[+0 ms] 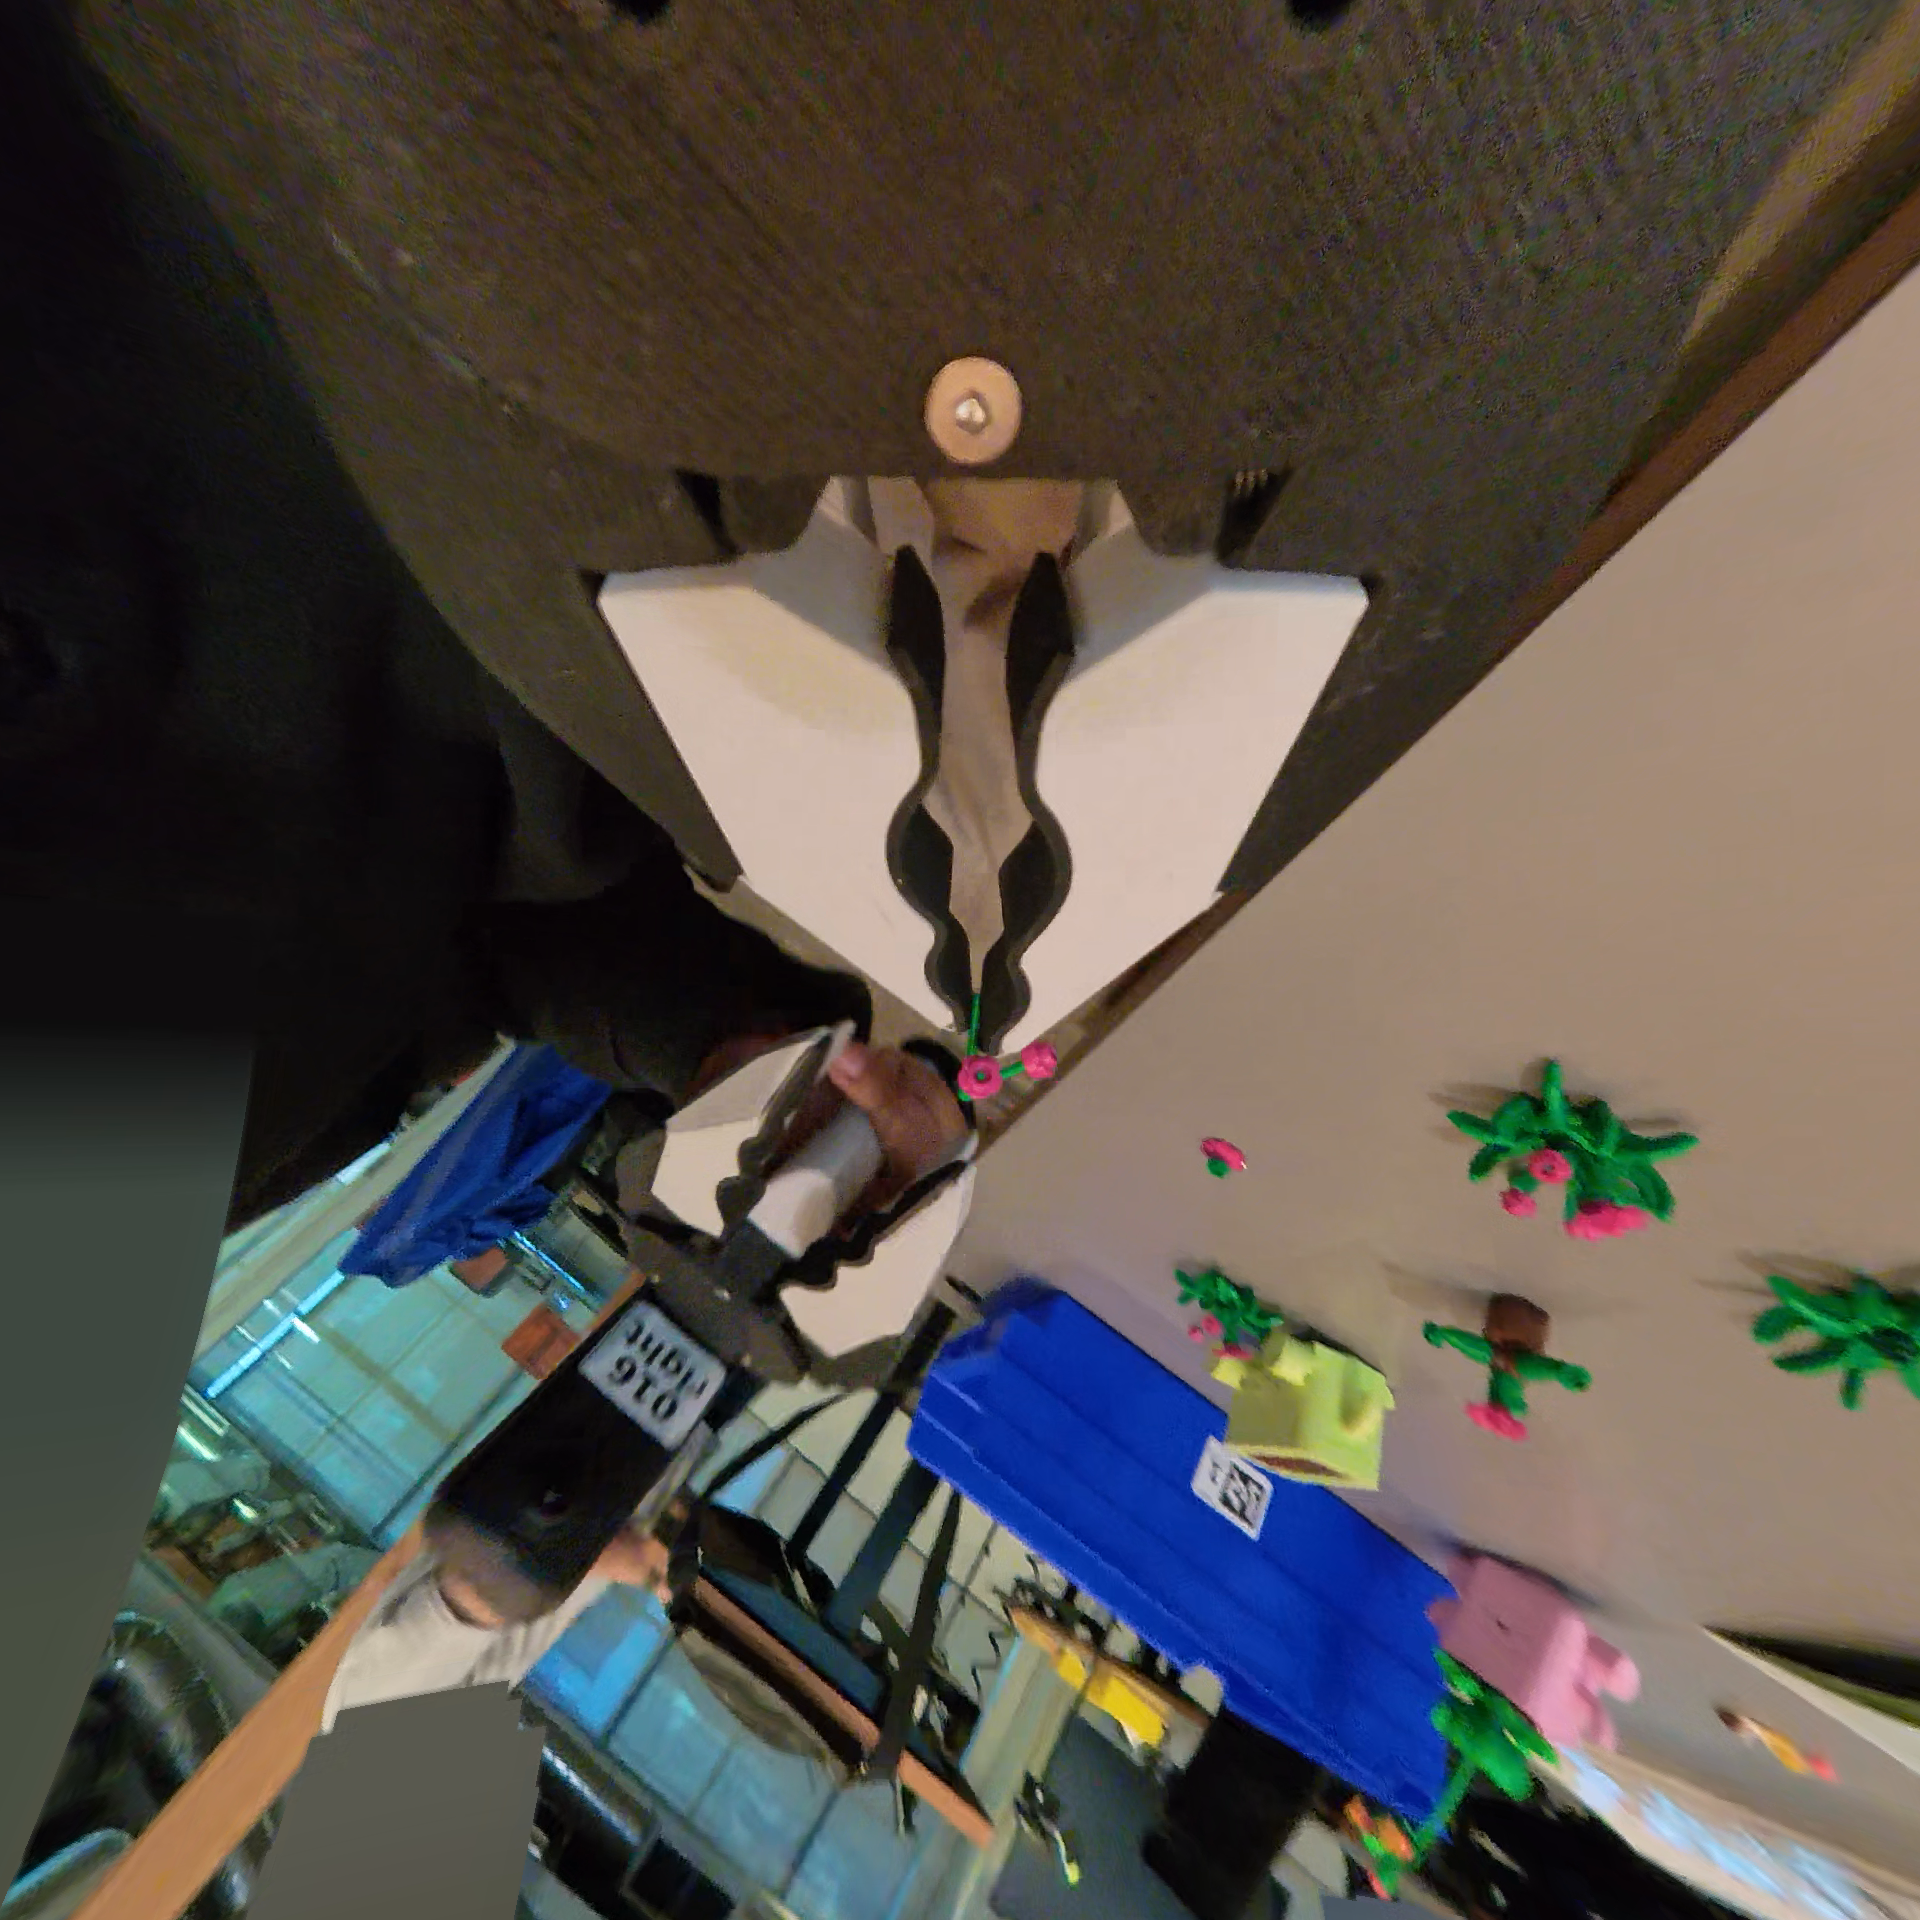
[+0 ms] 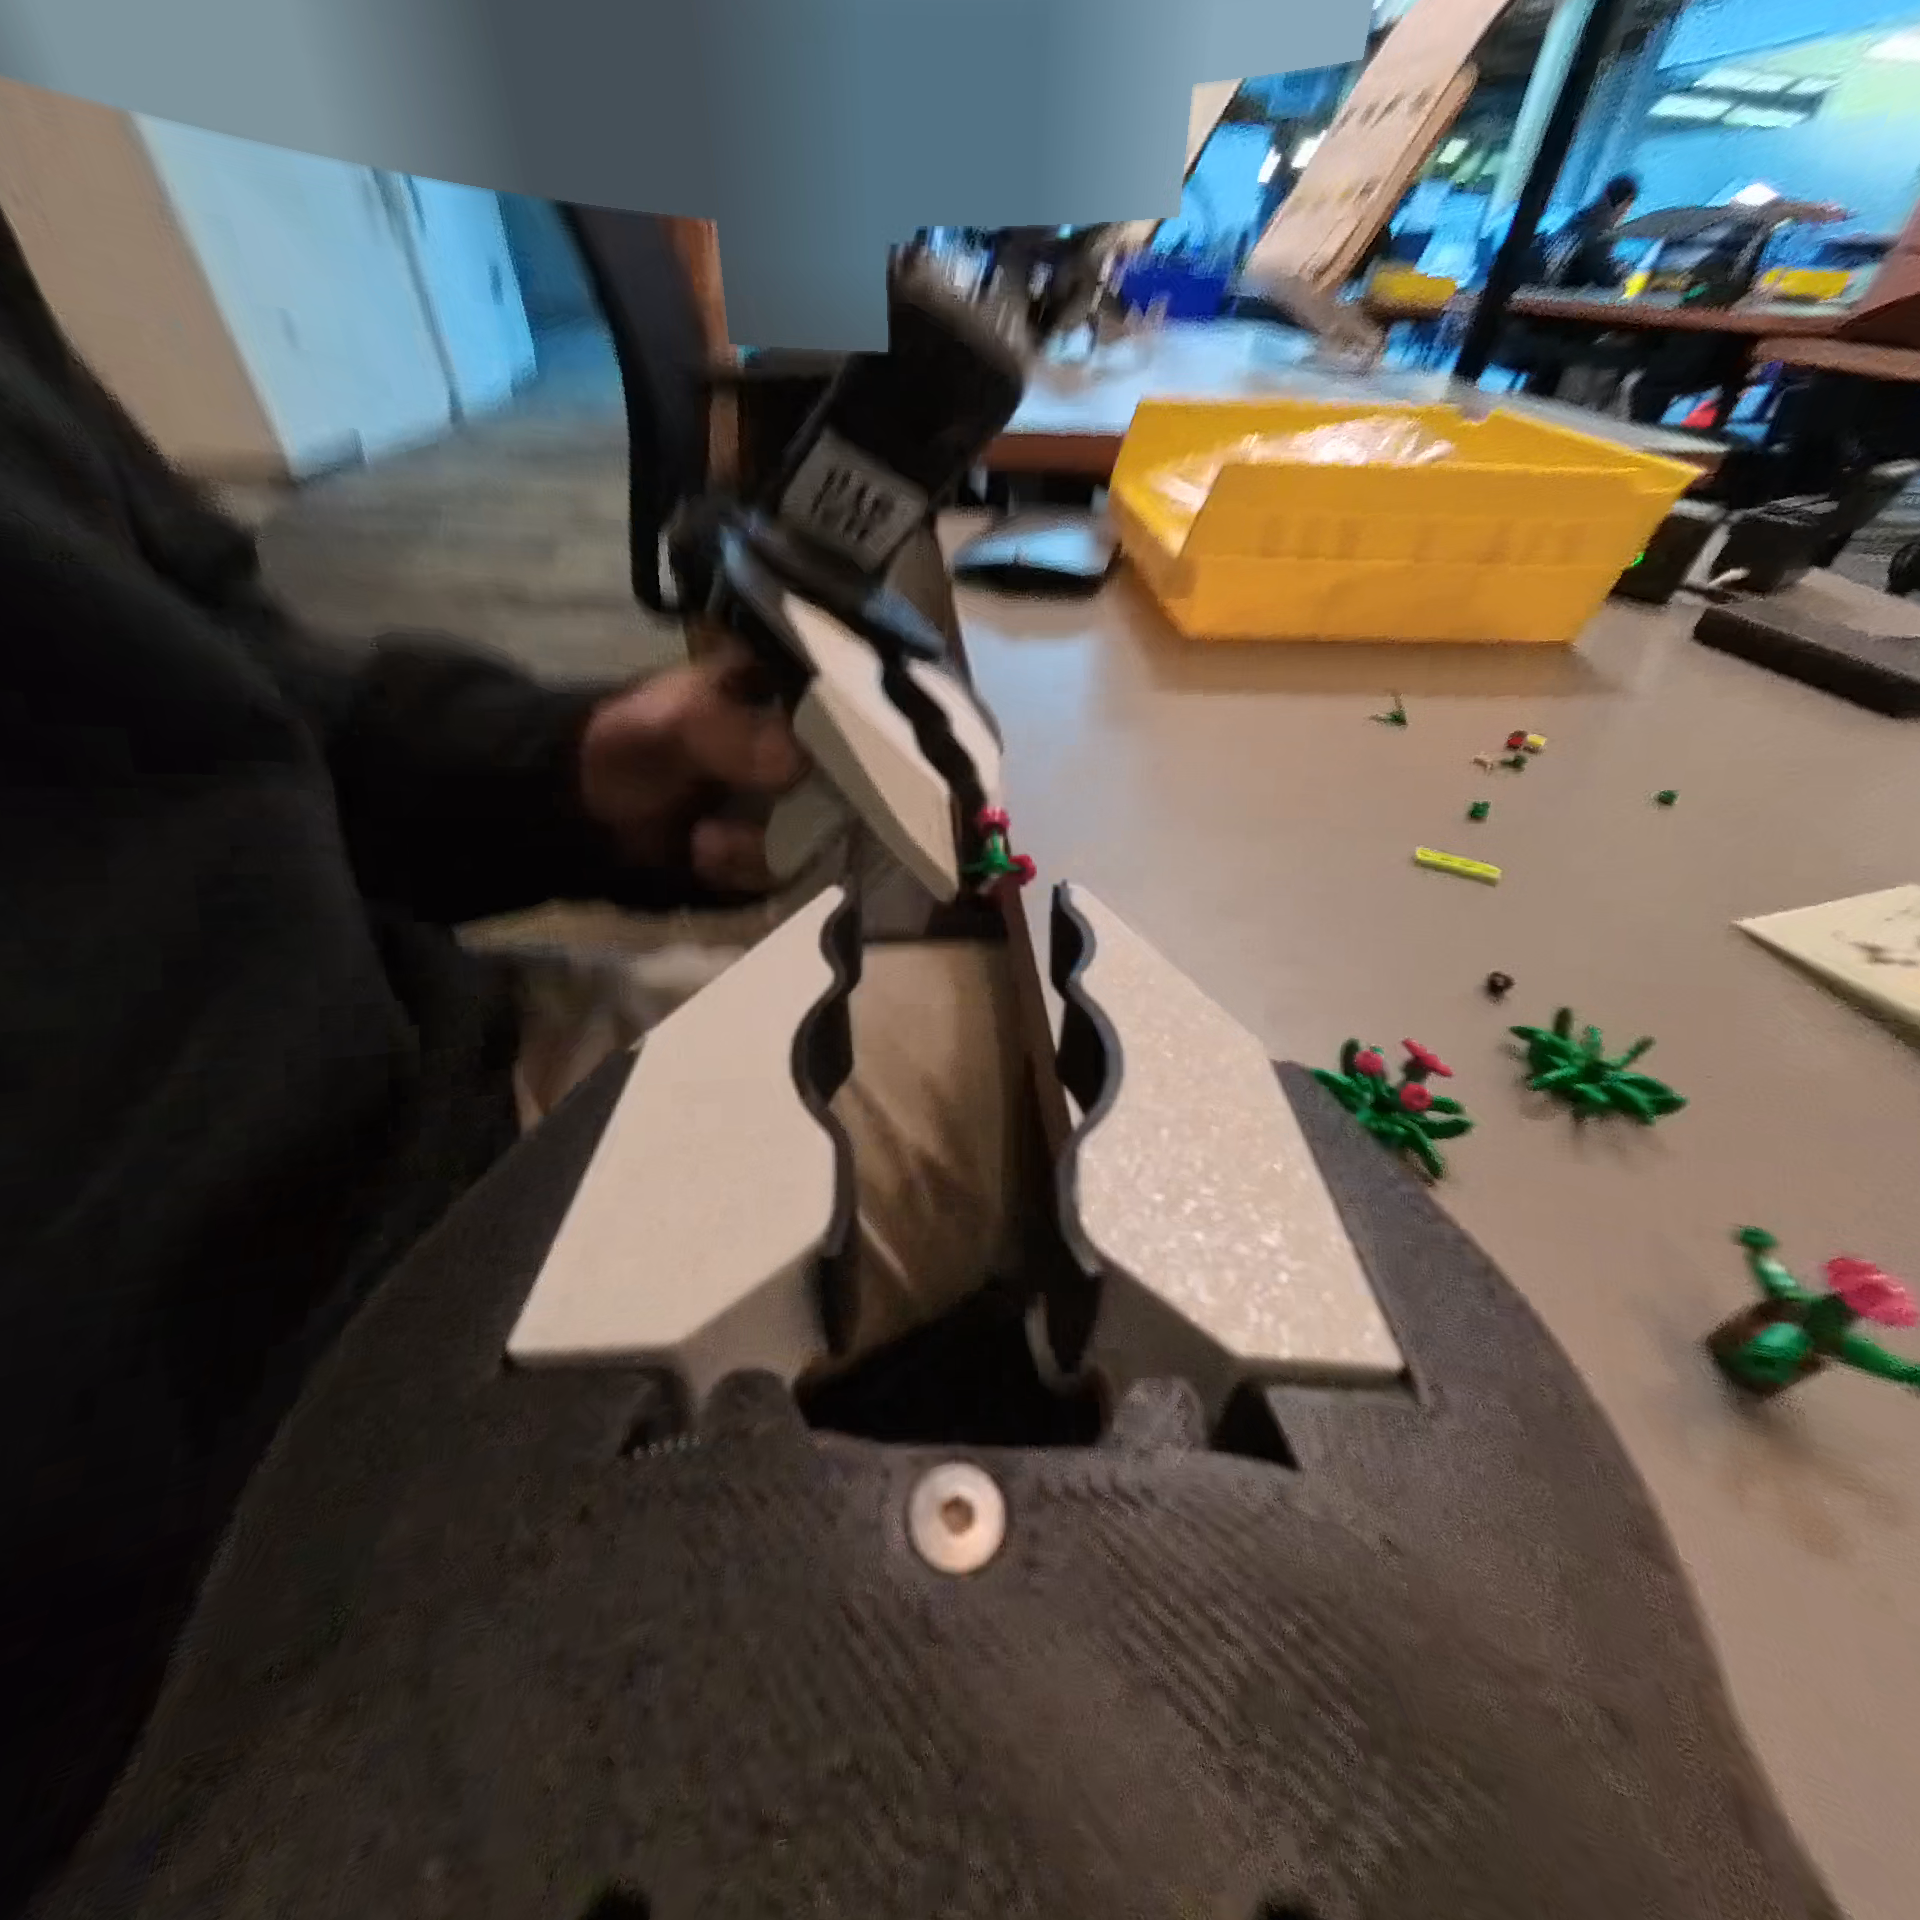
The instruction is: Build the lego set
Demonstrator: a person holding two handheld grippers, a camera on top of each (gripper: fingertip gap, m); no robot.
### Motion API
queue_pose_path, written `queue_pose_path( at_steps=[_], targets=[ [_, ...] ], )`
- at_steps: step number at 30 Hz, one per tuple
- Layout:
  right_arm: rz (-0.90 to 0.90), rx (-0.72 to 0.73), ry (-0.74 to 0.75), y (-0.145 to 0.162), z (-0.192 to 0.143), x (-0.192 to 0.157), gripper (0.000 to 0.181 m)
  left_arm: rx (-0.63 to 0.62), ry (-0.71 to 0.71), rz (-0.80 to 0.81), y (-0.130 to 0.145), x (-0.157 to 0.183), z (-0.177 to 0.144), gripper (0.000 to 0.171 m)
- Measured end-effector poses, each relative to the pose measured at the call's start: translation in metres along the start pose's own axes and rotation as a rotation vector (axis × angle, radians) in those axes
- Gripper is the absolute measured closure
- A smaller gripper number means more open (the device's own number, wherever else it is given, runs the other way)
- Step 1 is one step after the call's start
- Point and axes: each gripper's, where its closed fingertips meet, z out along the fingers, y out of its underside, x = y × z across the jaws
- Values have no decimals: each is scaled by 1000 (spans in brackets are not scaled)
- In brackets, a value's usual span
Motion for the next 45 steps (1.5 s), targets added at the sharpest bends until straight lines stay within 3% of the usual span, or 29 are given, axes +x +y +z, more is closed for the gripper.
queue_pose_path(
  at_steps=[4,17,45],
  targets=[
    [-194,-192,-22,20,0,-3,153,-83,34,-2,13,3,6,171],
    [-299,-312,-205,35,-2,-17,168,-209,124,16,36,18,20,171],
    [-195,-277,-325,29,-5,-25,178,-185,170,-1,34,24,23,171]
  ],
)
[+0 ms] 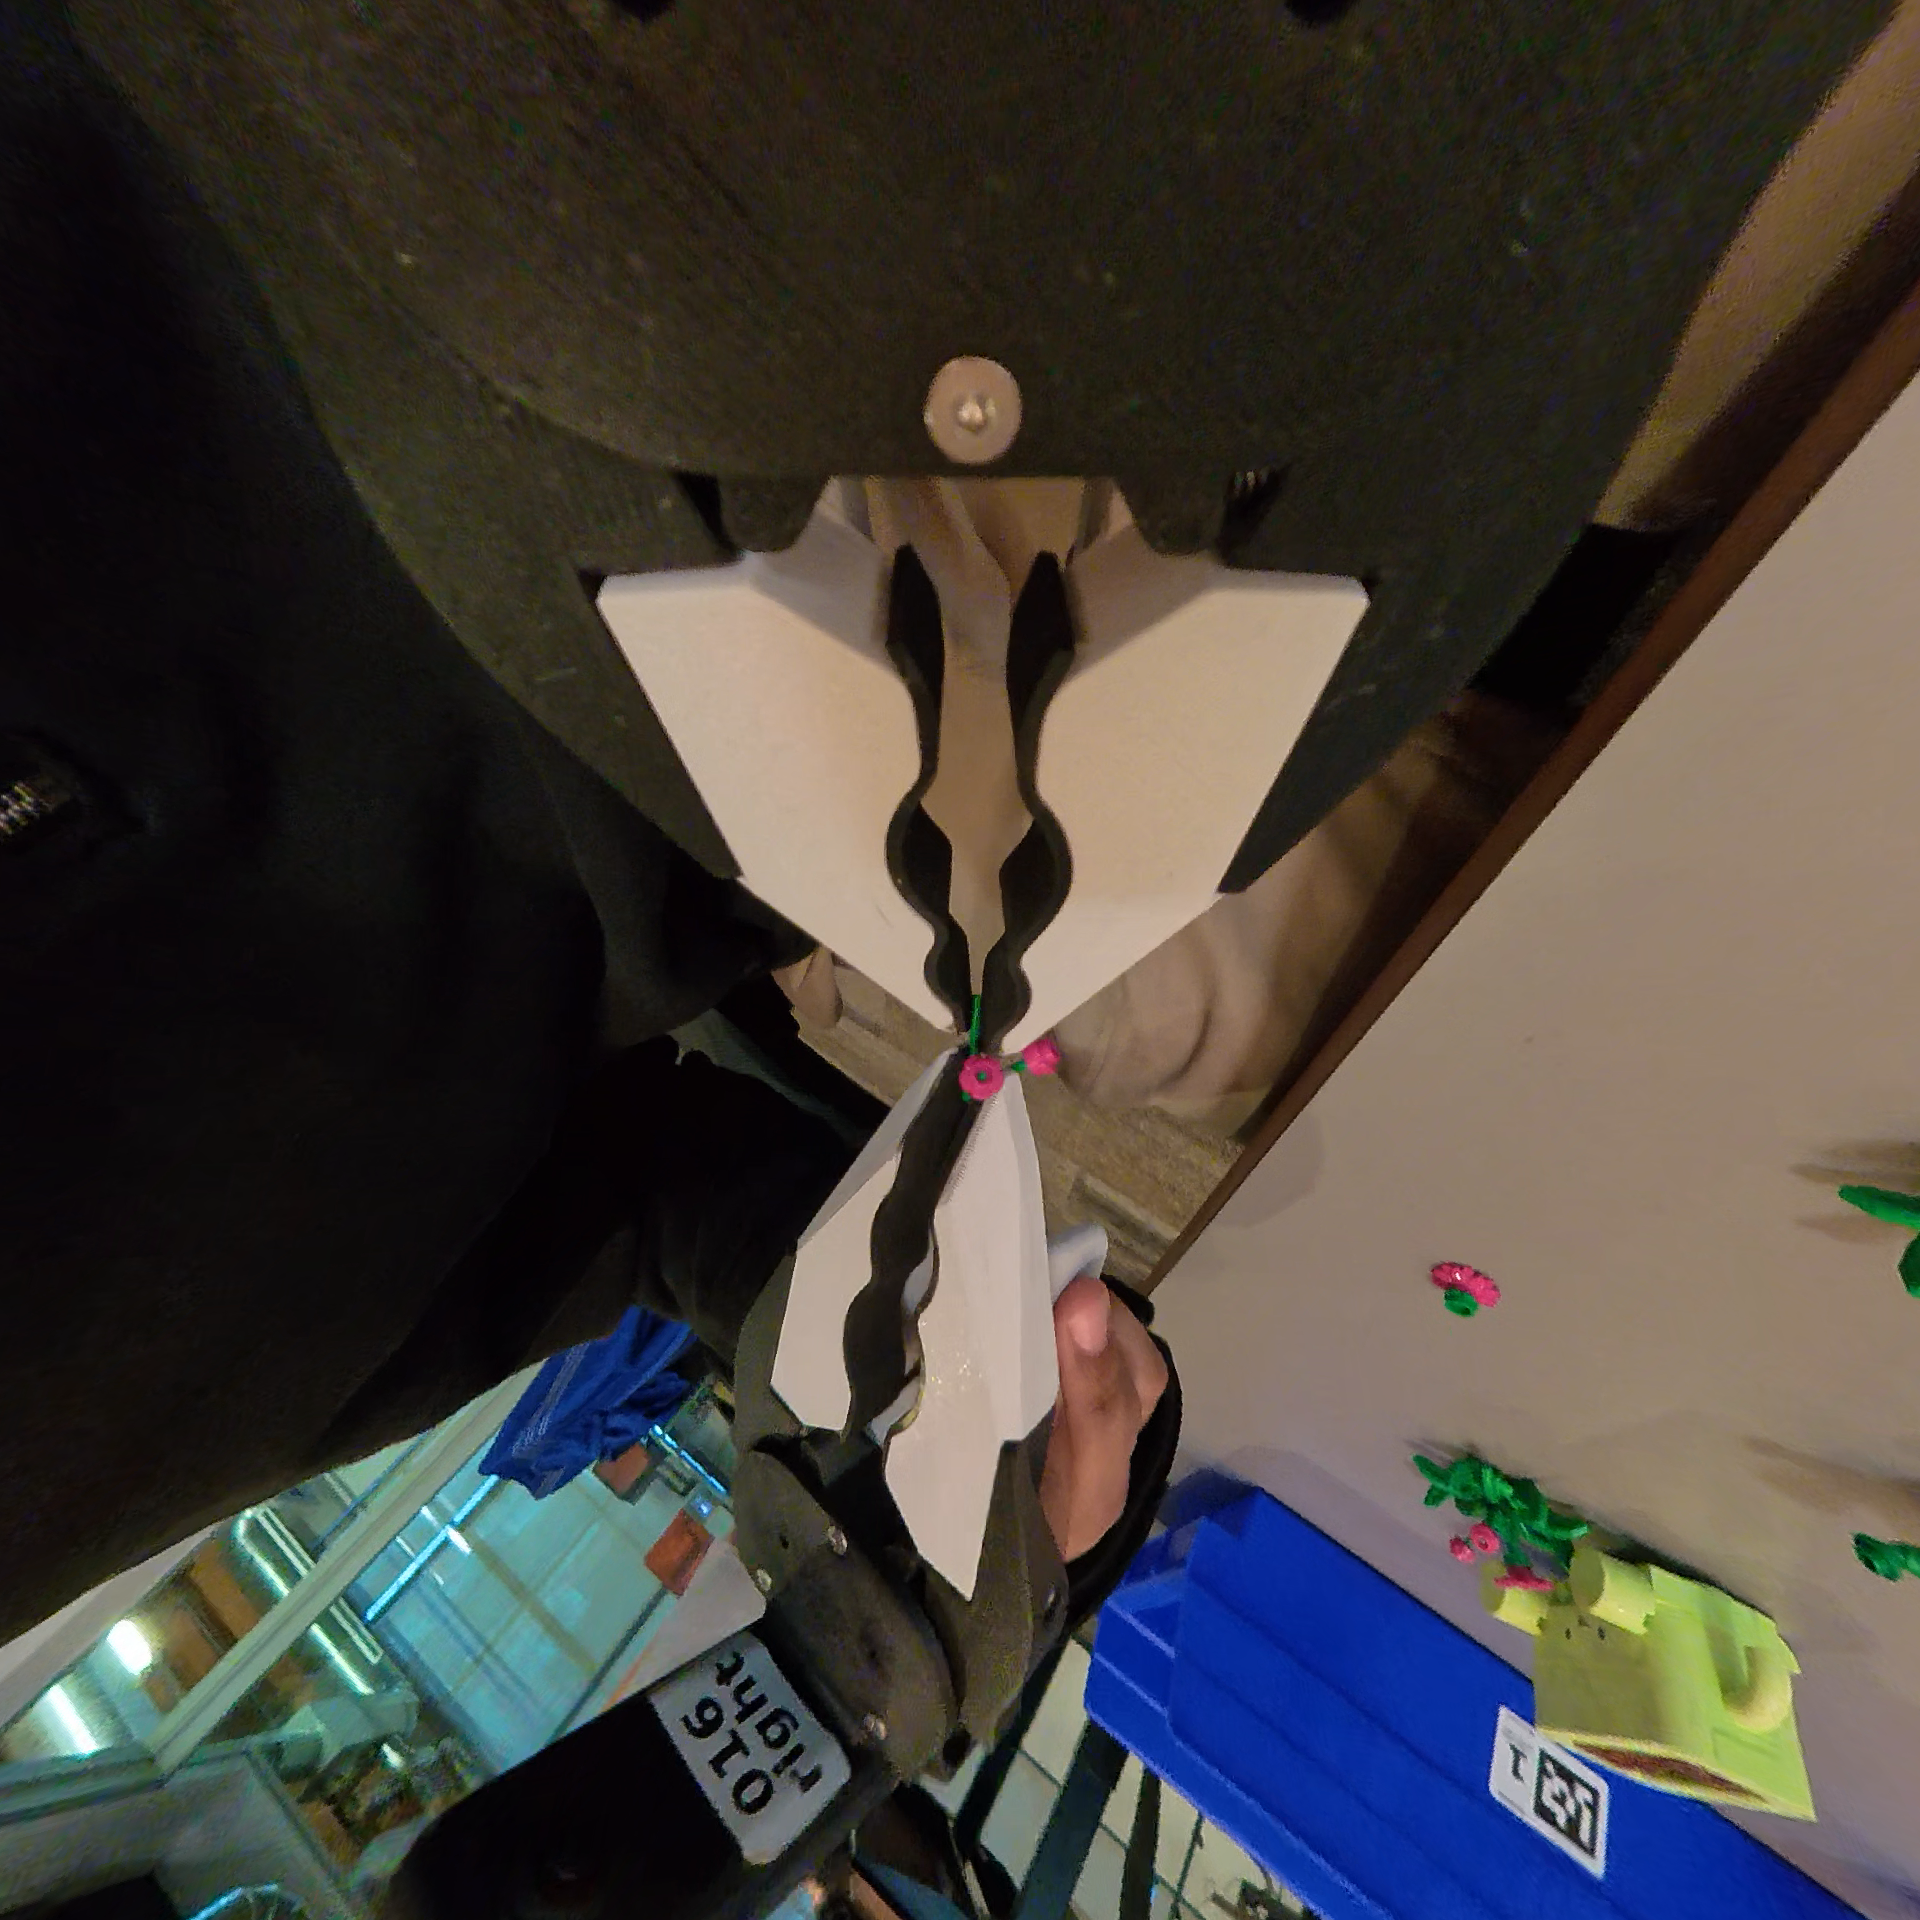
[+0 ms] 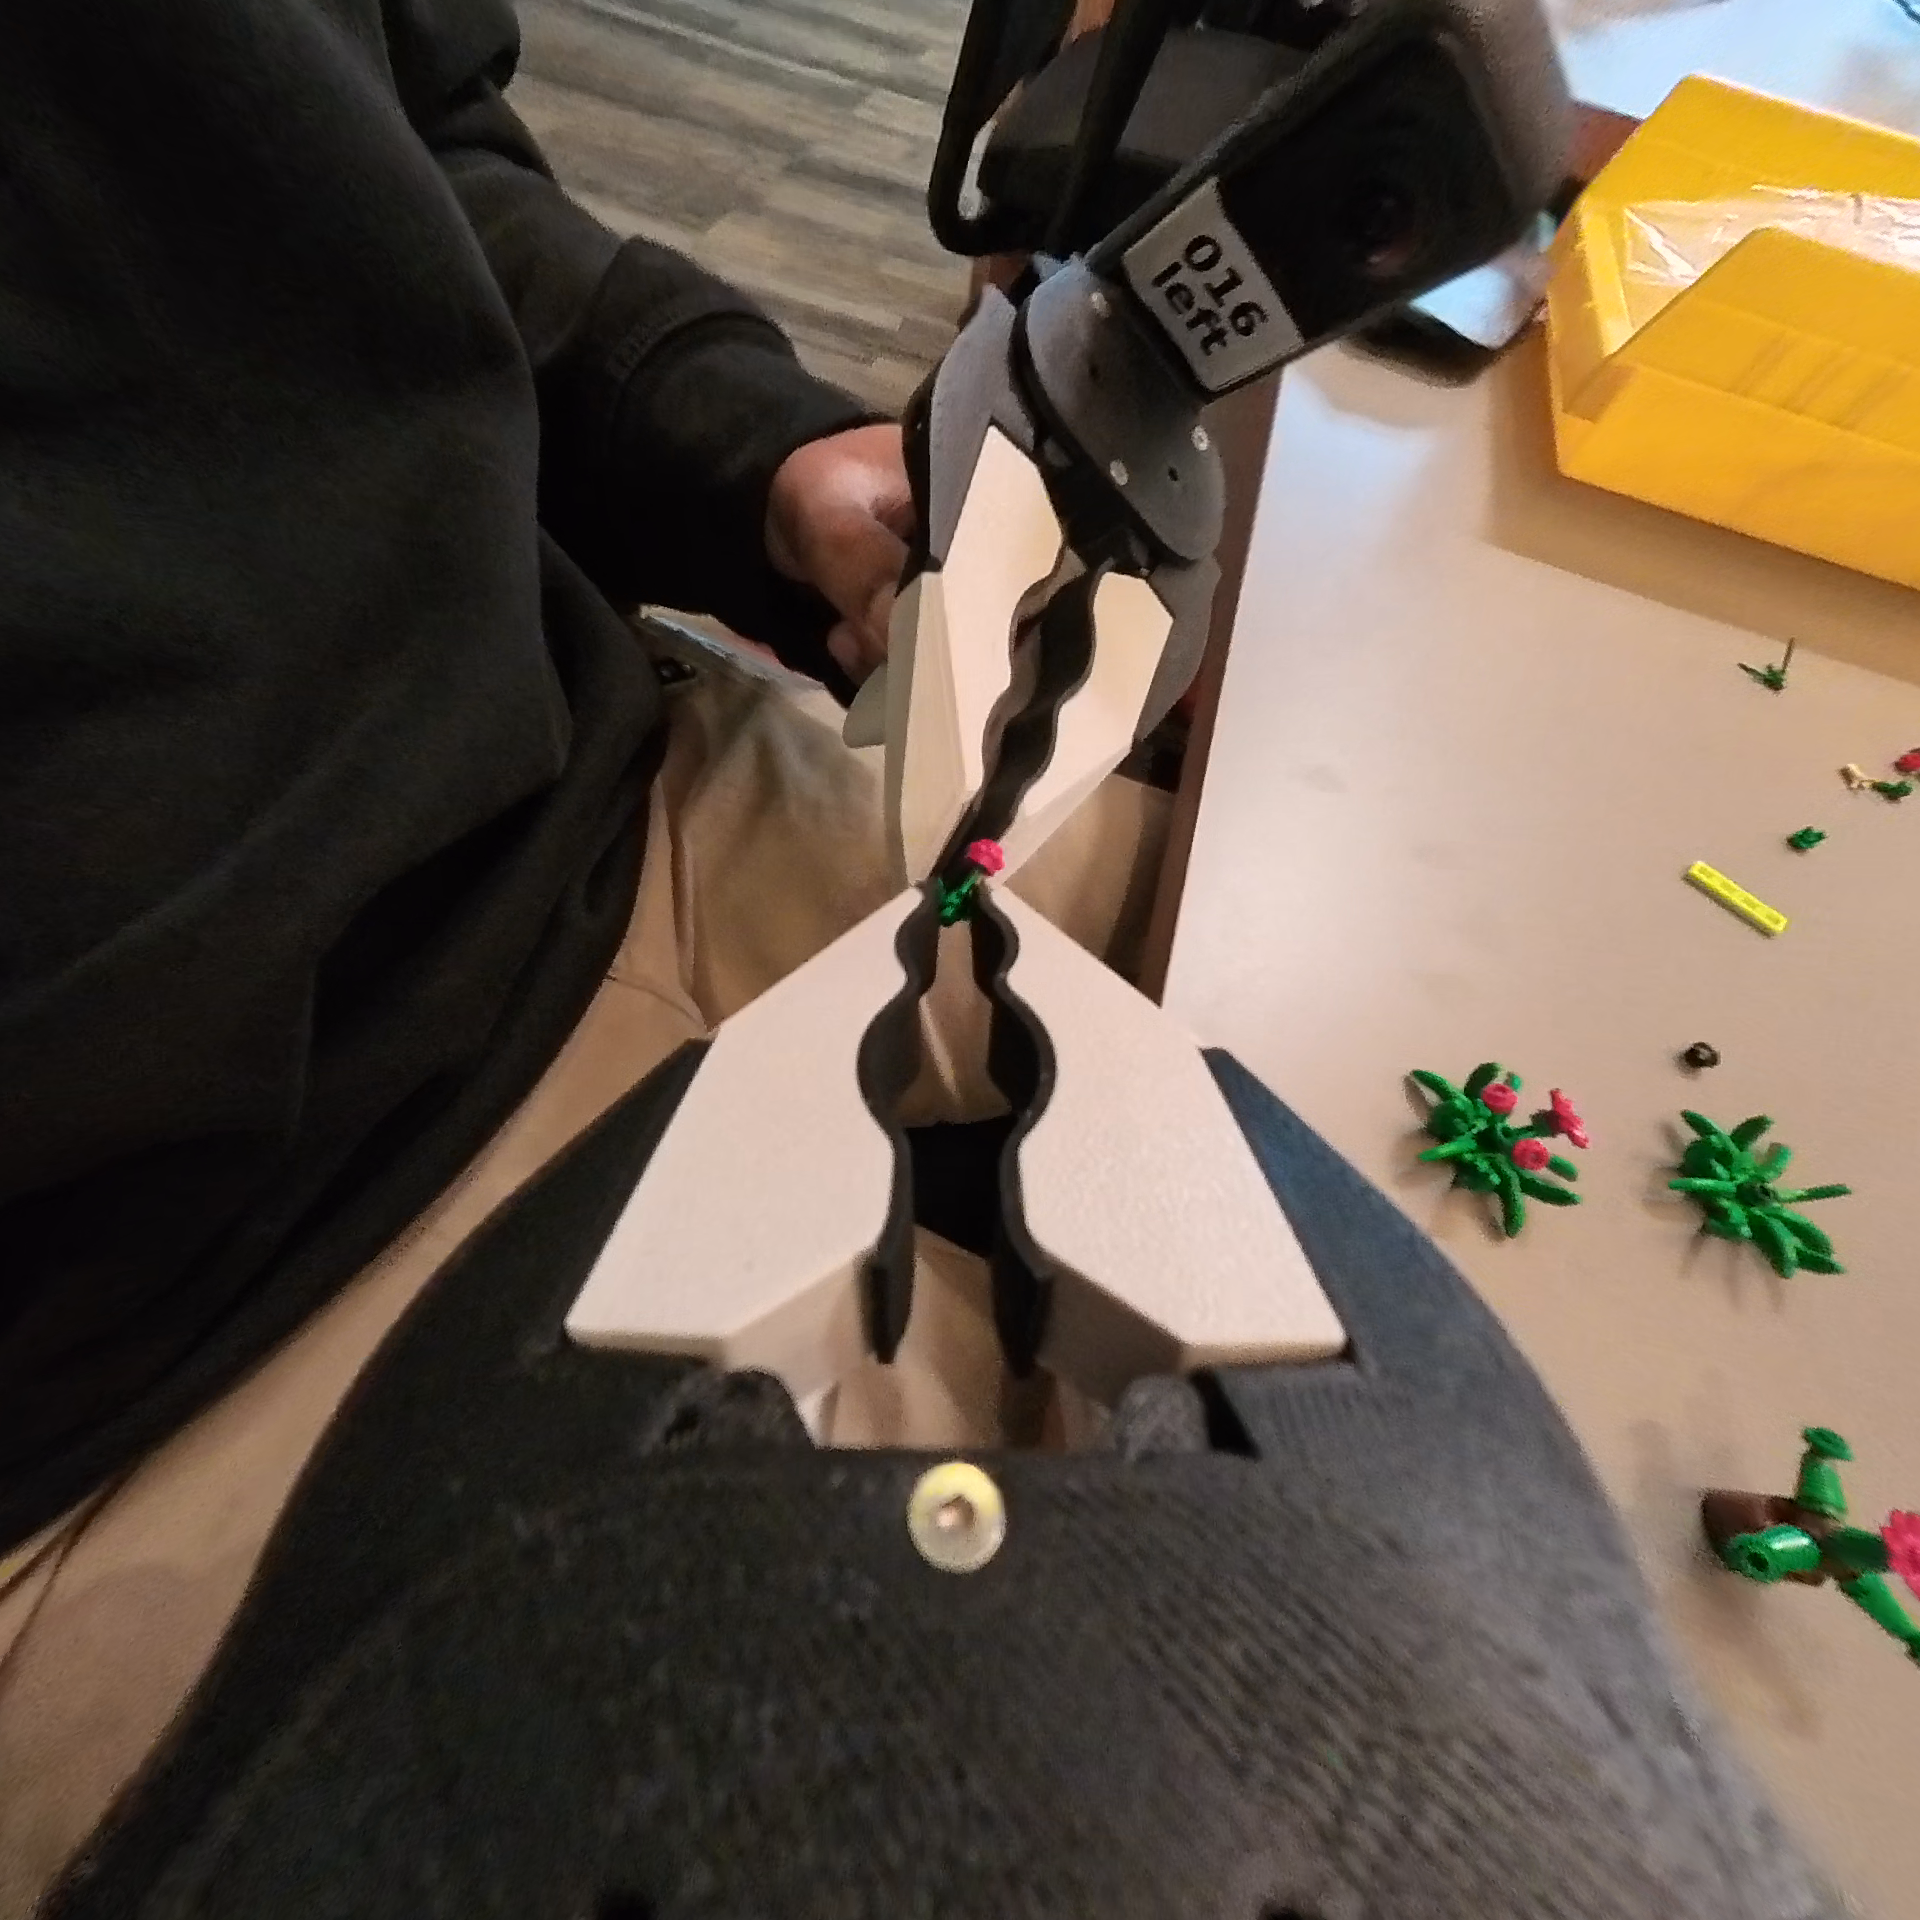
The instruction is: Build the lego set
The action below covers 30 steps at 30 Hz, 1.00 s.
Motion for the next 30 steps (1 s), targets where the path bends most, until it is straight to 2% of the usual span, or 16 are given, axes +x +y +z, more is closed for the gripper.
queue_pose_path(
  at_steps=[3,7,11,13,16,20,30],
  targets=[
    [61,10,35,0,-7,8,178,4,-39,0,0,-6,-1,167],
    [131,-55,178,14,-28,33,178,12,-63,-11,-1,-11,-4,164],
    [130,-327,375,51,-61,64,178,10,-55,-31,0,-11,-5,165],
    [142,-455,412,67,-76,73,178,8,-51,-34,0,-11,-4,165],
    [162,-614,425,88,-89,85,178,1,-46,-35,1,-9,-4,165],
    [208,-773,381,105,-88,89,178,7,-41,-27,0,-6,-5,166],
    [266,-890,259,109,-75,87,178,18,-29,-31,-2,-5,-7,166]
  ],
)
